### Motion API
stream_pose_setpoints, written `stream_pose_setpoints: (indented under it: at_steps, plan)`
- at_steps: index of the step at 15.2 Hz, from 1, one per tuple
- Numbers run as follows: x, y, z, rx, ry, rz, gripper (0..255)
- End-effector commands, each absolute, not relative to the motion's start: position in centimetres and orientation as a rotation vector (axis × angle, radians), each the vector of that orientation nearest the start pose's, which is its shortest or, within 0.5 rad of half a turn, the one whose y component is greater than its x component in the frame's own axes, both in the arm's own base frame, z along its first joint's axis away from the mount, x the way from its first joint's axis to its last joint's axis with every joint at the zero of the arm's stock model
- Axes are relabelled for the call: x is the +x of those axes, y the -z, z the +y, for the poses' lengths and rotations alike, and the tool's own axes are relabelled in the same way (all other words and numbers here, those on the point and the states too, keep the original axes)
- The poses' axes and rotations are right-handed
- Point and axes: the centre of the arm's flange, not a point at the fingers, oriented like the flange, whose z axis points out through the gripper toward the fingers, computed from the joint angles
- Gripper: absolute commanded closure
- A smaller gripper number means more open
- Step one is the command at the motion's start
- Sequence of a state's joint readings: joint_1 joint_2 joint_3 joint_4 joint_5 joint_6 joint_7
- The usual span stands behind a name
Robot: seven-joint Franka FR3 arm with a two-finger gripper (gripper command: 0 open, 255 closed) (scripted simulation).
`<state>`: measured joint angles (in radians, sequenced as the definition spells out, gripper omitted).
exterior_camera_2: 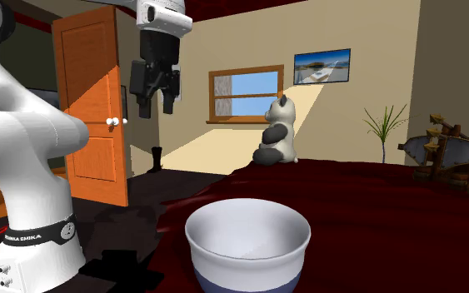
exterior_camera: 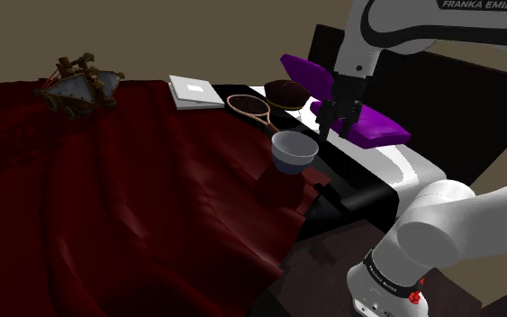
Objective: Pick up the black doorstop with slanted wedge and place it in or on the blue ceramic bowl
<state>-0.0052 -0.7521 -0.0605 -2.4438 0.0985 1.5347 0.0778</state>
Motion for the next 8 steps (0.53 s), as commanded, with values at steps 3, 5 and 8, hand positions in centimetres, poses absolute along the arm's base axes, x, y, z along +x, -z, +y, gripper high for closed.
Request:
stream_pose_setpoints:
  at_steps: [3,5,8]
  plan:
    - [30.1,-51.4,-2.3,-3.006,-0.217,0.208,0]
    - [29.7,-49.2,-3.3,-3.024,-0.194,0.224,0]
    - [29.2,-45.9,-4.9,-3.050,-0.158,0.248,0]
